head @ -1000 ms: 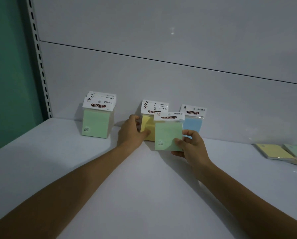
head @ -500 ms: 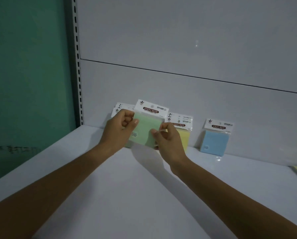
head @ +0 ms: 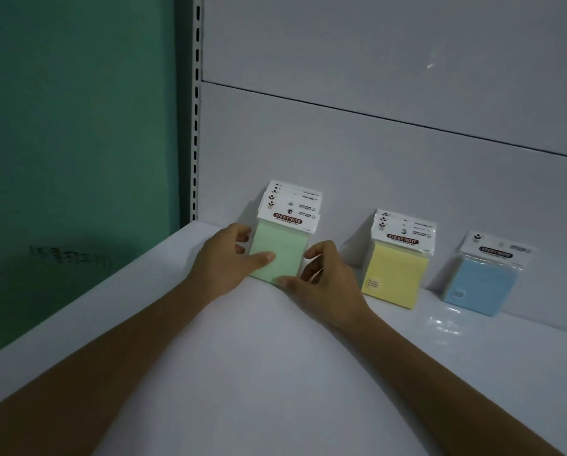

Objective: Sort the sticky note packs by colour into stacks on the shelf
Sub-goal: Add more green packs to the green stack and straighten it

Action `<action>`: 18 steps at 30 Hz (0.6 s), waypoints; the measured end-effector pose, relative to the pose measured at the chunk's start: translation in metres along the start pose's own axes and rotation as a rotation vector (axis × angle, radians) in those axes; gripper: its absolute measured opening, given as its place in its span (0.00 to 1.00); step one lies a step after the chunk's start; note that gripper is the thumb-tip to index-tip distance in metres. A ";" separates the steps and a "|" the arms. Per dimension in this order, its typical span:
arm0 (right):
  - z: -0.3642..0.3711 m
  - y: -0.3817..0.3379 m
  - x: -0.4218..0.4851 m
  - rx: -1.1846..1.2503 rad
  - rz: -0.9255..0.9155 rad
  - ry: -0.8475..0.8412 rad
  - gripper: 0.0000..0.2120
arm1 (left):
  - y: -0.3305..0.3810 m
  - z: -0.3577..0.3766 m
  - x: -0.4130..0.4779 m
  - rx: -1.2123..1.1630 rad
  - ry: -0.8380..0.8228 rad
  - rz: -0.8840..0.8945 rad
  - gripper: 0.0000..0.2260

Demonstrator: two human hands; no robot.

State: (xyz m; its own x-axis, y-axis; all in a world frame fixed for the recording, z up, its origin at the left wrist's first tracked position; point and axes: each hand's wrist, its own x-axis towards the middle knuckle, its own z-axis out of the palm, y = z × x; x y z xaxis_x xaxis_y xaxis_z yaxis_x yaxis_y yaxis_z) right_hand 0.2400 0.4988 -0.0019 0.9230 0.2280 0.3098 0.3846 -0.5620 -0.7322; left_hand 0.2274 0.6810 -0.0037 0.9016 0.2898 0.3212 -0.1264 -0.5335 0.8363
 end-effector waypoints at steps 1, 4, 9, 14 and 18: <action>-0.002 0.001 0.000 -0.024 -0.020 -0.024 0.22 | 0.000 0.001 0.000 0.034 -0.035 0.026 0.24; -0.004 0.002 0.004 -0.054 -0.055 -0.020 0.18 | 0.001 0.004 -0.002 0.102 -0.063 0.088 0.19; -0.001 0.006 0.008 -0.047 -0.079 -0.025 0.14 | -0.001 0.006 -0.001 0.226 -0.082 0.131 0.18; 0.001 0.009 0.011 -0.037 -0.108 -0.036 0.11 | -0.001 0.008 0.001 0.347 -0.076 0.176 0.19; 0.001 0.011 0.012 0.000 -0.089 -0.045 0.11 | 0.000 0.007 -0.001 0.339 -0.083 0.152 0.19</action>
State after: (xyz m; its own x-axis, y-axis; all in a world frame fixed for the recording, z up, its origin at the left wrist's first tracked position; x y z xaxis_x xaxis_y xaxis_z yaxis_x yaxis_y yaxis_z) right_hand 0.2549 0.4959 -0.0067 0.8845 0.3127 0.3461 0.4652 -0.5376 -0.7032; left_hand 0.2296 0.6750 -0.0071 0.9151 0.1293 0.3820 -0.1298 -0.8023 0.5826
